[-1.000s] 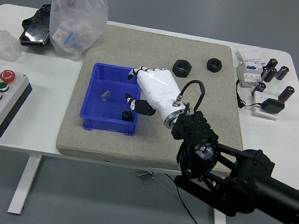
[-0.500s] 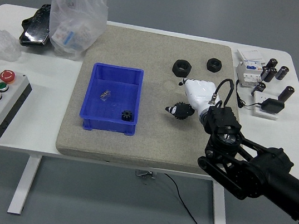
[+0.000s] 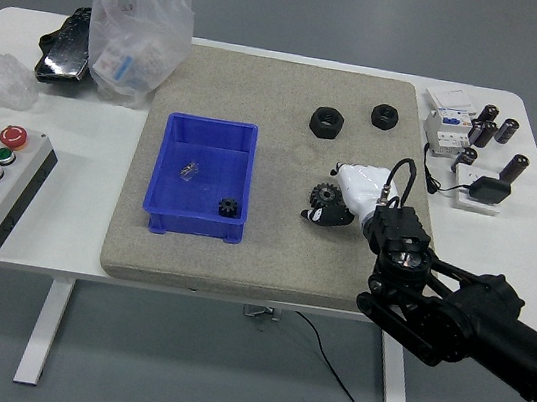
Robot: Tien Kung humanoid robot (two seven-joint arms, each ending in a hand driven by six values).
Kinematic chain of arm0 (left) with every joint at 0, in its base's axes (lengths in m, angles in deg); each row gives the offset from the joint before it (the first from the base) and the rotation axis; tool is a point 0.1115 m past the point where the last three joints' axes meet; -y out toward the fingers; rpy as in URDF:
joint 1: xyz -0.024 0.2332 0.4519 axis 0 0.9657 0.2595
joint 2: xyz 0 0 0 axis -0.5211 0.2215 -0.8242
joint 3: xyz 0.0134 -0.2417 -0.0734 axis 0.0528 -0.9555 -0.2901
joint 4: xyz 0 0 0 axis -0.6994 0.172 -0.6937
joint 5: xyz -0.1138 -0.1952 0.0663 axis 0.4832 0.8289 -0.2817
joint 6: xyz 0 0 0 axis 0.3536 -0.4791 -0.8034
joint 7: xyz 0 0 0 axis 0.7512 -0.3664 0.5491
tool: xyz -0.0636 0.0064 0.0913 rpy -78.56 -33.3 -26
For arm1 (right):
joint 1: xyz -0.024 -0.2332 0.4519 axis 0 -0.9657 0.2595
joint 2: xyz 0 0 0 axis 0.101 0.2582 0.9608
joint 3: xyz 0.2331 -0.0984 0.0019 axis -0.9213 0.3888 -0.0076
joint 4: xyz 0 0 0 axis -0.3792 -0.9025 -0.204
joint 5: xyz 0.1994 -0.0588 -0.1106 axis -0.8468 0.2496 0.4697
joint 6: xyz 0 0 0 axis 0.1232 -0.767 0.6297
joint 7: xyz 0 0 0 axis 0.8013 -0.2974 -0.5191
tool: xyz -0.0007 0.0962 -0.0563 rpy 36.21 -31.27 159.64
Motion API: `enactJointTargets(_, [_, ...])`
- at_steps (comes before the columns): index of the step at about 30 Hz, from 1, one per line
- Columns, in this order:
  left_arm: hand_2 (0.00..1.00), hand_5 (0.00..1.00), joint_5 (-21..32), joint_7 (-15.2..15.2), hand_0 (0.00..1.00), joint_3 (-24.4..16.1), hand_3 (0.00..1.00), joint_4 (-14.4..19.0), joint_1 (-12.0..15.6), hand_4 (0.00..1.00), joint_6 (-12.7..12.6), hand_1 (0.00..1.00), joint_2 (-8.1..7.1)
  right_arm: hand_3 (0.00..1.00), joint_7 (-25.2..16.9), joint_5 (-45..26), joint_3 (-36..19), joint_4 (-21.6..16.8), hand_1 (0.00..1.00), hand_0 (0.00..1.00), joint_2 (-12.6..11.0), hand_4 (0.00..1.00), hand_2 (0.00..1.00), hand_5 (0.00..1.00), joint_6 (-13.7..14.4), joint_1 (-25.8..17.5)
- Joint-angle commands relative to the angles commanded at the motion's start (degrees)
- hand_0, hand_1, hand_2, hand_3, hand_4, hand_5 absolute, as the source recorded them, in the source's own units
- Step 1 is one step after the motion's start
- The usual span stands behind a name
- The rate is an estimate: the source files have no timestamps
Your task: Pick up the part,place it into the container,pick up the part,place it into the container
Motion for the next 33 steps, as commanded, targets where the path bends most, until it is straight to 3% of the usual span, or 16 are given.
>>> enactJointTargets(2, [0.572, 0.366, 0.1, -0.1, 0.663, 0.1, 0.649, 0.0, 0.0, 0.755, 0.0, 0.576, 0.0, 0.55, -0.3, -0.2, 0.4, 0.0, 0.451, 0.244, 0.0, 0.303, 0.518, 0.212, -0.1, -0.1])
enactJointTargets(3, [0.573, 0.366, 0.1, -0.1, 0.663, 0.1, 0.649, 0.0, 0.0, 0.754, 0.0, 0.577, 0.0, 0.457, -0.4, -0.2, 0.6, 0.0, 0.419, 0.233, 0.1, 0.185, 0.422, 0.182, -0.1, -0.2])
enactJointTargets(8, [0.573, 0.366, 0.3, -0.2, 0.663, 0.3, 0.649, 0.0, 0.0, 0.754, 0.0, 0.577, 0.01, 0.457, -1.1, 0.3, 0.8, -0.7, 0.419, 0.233, 0.0, 0.185, 0.422, 0.182, 0.9, -0.5])
enactJointTargets(9, [0.573, 0.368, 0.3, -0.2, 0.663, 0.3, 0.648, 0.0, 0.0, 0.755, 0.0, 0.577, 0.02, 0.356, -1.2, 0.3, 0.8, -0.9, 0.4, 0.223, -0.1, 0.159, 0.314, 0.086, 1.1, -0.5])
enactJointTargets(16, [0.573, 0.374, 0.5, -0.4, 0.663, 0.4, 0.648, 0.0, 0.0, 0.758, 0.0, 0.577, 0.08, 0.336, -1.7, 1.4, -0.4, -3.7, 0.395, 0.22, -0.9, 0.119, 0.283, 0.08, 2.9, -0.7])
enactJointTargets(21, [0.573, 0.373, 0.2, -0.3, 0.663, 0.1, 0.647, 0.0, 0.3, 0.754, -0.1, 0.577, 0.13, 0.342, -1.5, 4.7, -2.3, -9.6, 0.396, 0.23, -2.1, 0.099, 0.277, 0.059, 3.3, -0.6])
enactJointTargets(26, [0.573, 0.373, -1.0, 0.2, 0.663, -0.6, 0.647, 0.0, 0.6, 0.754, 0.0, 0.577, 0.41, 0.342, -2.4, 9.1, -1.8, -15.6, 0.396, 0.23, -0.2, 0.099, 0.277, 0.059, 4.0, -0.3])
enactJointTargets(28, [0.573, 0.378, -1.2, 0.4, 0.664, -0.7, 0.647, 0.0, 0.7, 0.758, 0.0, 0.577, 0.52, 0.38, -3.2, 10.7, -0.8, -17.7, 0.421, 0.256, 0.9, 0.147, 0.314, 0.011, 4.7, -0.2])
enactJointTargets(32, [0.573, 0.378, -1.2, 0.4, 0.664, -0.7, 0.647, 0.0, 0.6, 0.758, -0.1, 0.577, 0.55, 0.38, -6.3, 11.9, 1.4, -18.8, 0.421, 0.256, 2.2, 0.147, 0.314, 0.011, 3.7, 0.1])
enactJointTargets(33, [0.573, 0.38, -1.3, 0.5, 0.664, -0.7, 0.646, 0.0, 0.6, 0.759, -0.1, 0.577, 0.55, 0.62, -6.9, 12.3, 1.6, -18.7, 0.637, 0.623, 2.4, 0.179, 0.62, 0.083, 3.4, 0.1])
